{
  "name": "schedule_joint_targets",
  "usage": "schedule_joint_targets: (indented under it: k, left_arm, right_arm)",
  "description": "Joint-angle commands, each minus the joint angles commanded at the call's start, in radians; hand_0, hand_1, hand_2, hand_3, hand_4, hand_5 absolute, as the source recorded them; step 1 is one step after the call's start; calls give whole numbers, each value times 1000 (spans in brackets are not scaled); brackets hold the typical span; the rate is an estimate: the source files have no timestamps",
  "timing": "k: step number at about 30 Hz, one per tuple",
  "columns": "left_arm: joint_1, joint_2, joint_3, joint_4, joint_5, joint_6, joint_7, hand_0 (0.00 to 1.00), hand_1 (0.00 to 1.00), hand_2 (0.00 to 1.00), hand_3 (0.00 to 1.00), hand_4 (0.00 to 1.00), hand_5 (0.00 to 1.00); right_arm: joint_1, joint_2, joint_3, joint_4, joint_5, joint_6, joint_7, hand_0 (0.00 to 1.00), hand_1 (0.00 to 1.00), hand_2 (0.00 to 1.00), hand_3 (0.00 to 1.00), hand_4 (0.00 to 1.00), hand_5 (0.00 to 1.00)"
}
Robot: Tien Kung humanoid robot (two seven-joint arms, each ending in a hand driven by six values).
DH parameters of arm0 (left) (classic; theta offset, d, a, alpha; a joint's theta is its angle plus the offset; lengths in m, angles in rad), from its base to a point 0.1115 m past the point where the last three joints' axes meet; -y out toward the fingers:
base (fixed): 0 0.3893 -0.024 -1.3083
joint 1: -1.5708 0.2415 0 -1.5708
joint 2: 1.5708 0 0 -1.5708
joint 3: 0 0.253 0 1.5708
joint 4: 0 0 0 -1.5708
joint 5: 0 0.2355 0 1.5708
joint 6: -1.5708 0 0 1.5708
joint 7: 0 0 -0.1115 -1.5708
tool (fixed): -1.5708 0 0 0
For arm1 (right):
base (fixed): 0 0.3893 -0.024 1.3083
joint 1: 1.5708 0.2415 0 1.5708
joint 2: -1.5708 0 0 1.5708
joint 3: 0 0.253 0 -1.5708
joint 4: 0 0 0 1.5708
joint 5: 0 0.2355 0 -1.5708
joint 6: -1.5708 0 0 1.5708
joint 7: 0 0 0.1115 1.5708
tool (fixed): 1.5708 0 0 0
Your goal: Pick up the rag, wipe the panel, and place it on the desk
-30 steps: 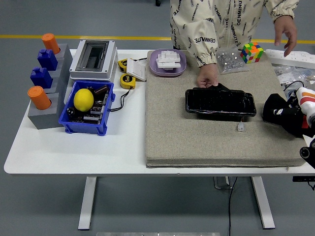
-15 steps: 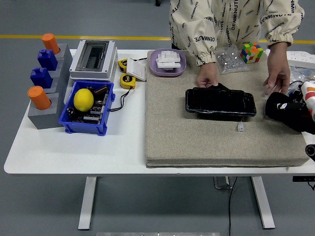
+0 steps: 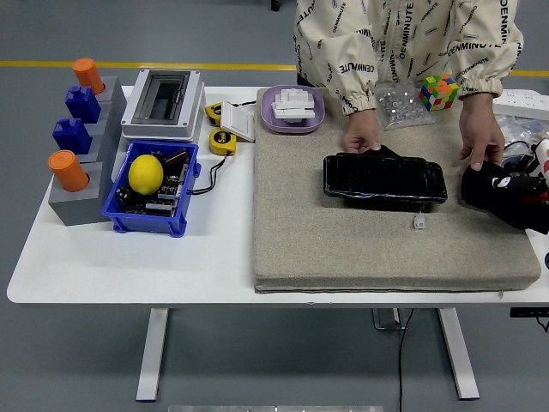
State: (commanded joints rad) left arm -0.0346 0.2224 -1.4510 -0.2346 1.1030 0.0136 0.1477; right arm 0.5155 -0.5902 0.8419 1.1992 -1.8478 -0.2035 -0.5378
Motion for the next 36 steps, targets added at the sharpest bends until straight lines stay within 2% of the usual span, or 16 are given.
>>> schedule_joint_targets:
  k: [2, 3, 8, 9, 12, 14, 15, 20, 21, 26, 28, 36]
  left_arm:
    - [1, 0, 1, 0, 0, 0, 0, 603, 636, 637, 562, 629, 447]
    - [1, 0, 2, 1, -1, 0, 0, 604, 636, 637, 562, 630, 448]
    - [2, 1, 5, 1, -2, 0, 0, 604, 636, 637, 562, 630, 448]
    - [2, 1, 5, 1, -2, 0, 0, 603, 636, 637, 562, 630, 447]
    - [3, 0, 7, 1, -3, 0, 0, 603, 636, 637, 562, 630, 447]
    - [5, 0, 7, 1, -3, -1, 0, 603, 636, 637, 562, 630, 447]
    - [6, -1, 8, 2, -3, -1, 1, 603, 636, 636, 562, 630, 448]
    - [6, 0, 8, 1, -2, 0, 0, 603, 636, 636, 562, 630, 448]
    - [4, 1, 9, 0, -1, 0, 0, 604, 636, 637, 562, 630, 447]
    - [1, -1, 9, -1, -3, -1, -1, 604, 636, 637, 562, 630, 447]
    - [1, -2, 11, 0, -4, -1, 0, 603, 636, 636, 562, 629, 447]
    - [2, -3, 8, 0, -3, -1, 0, 604, 636, 637, 562, 630, 446]
  right_arm:
    - [-10, -5, 14, 13, 1, 14, 3, 471, 503, 569, 536, 998, 629]
    - [-17, -8, 23, 20, 3, 21, 7, 565, 583, 657, 714, 998, 635]
    - [-63, -16, 80, 53, 13, 19, 24, 565, 583, 657, 714, 998, 635]
    - [-68, -16, 86, 56, 15, 15, 27, 627, 629, 707, 744, 998, 639]
    - [-112, -16, 144, 82, 22, -40, 59, 627, 629, 707, 744, 998, 639]
    - [-144, -10, 188, 97, 37, -98, 101, 627, 629, 707, 744, 998, 639]
    - [-154, -8, 203, 100, 42, -120, 116, 700, 699, 776, 765, 998, 642]
    - [-195, 8, 266, 103, 107, -221, 194, 700, 699, 776, 765, 998, 642]
    - [-204, 11, 280, 104, 129, -238, 213, 759, 746, 836, 785, 998, 644]
    - [-252, 38, 358, 108, 261, -300, 313, 759, 746, 836, 785, 998, 644]
    - [-271, 54, 396, 106, 340, -319, 363, 790, 773, 855, 805, 998, 646]
    - [-322, 112, 519, 108, 663, -331, 563, 805, 789, 861, 839, 998, 669]
